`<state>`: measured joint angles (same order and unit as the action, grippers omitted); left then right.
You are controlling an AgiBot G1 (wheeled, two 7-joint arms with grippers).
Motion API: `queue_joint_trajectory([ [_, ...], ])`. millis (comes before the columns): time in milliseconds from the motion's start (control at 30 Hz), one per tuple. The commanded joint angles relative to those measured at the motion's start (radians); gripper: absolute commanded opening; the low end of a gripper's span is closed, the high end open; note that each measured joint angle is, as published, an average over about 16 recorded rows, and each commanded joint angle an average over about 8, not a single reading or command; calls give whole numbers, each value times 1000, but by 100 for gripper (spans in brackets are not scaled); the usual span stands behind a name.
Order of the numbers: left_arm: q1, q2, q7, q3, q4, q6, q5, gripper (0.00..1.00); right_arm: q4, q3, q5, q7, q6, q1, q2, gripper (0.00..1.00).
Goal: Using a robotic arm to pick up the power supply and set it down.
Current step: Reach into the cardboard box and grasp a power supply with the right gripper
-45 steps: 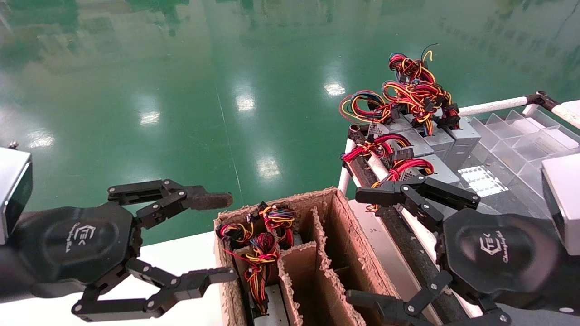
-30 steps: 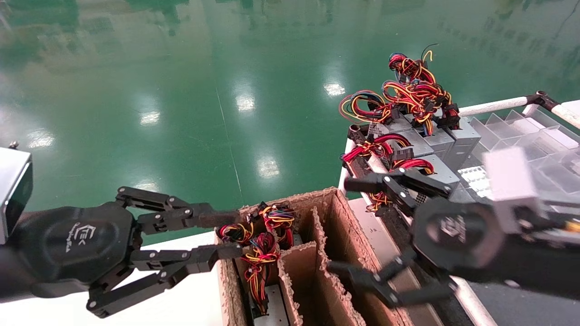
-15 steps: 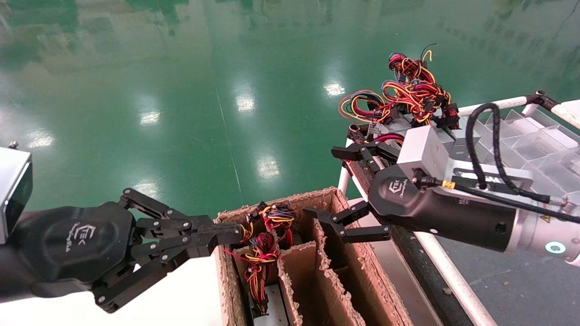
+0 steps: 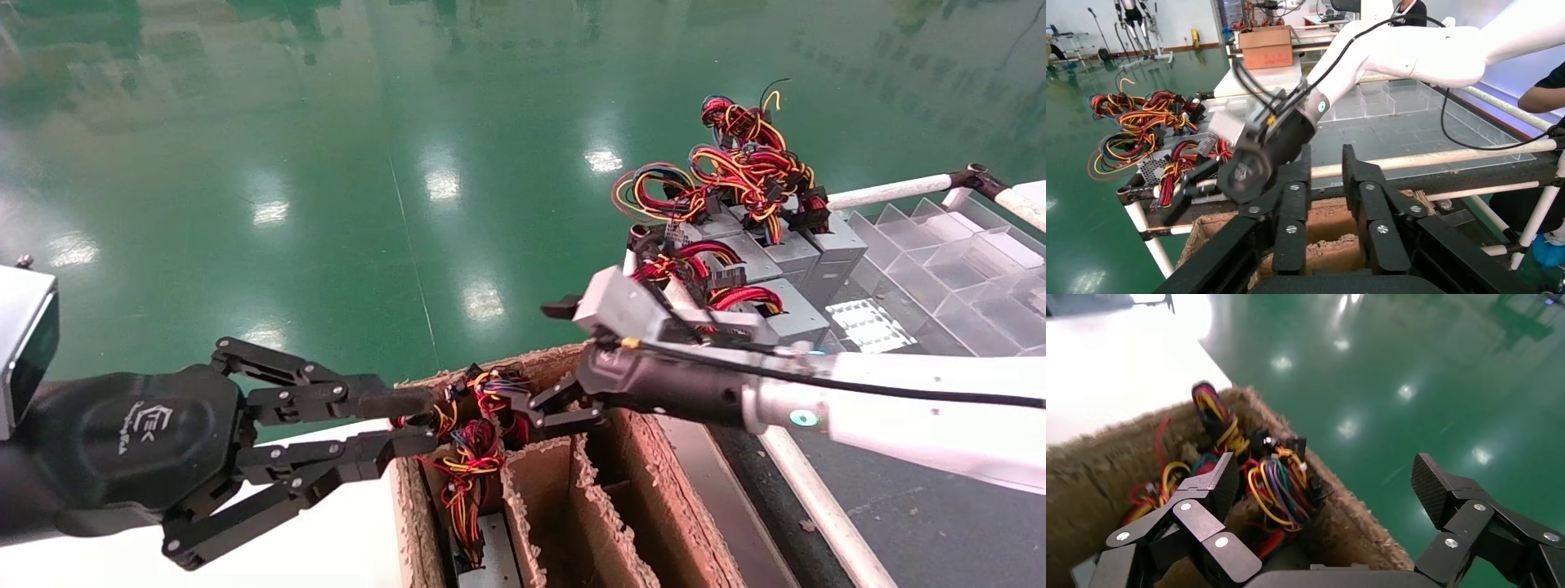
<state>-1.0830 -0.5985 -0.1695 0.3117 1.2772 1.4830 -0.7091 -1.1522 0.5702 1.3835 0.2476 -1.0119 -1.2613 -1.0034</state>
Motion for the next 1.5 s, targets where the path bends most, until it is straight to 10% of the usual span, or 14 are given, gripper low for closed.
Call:
queue_joint_trajectory([
  [33,0,0,0,0,0,0,0,100,18,19,29,1,3,-15,-23,63],
  [233,0,0,0,0,0,0,0,100,49,41,67,9,13,-37,-53,0],
  [1500,0,1,1,2,0,-1,1,100,-1,62,141,-37,96,20,-65,0],
])
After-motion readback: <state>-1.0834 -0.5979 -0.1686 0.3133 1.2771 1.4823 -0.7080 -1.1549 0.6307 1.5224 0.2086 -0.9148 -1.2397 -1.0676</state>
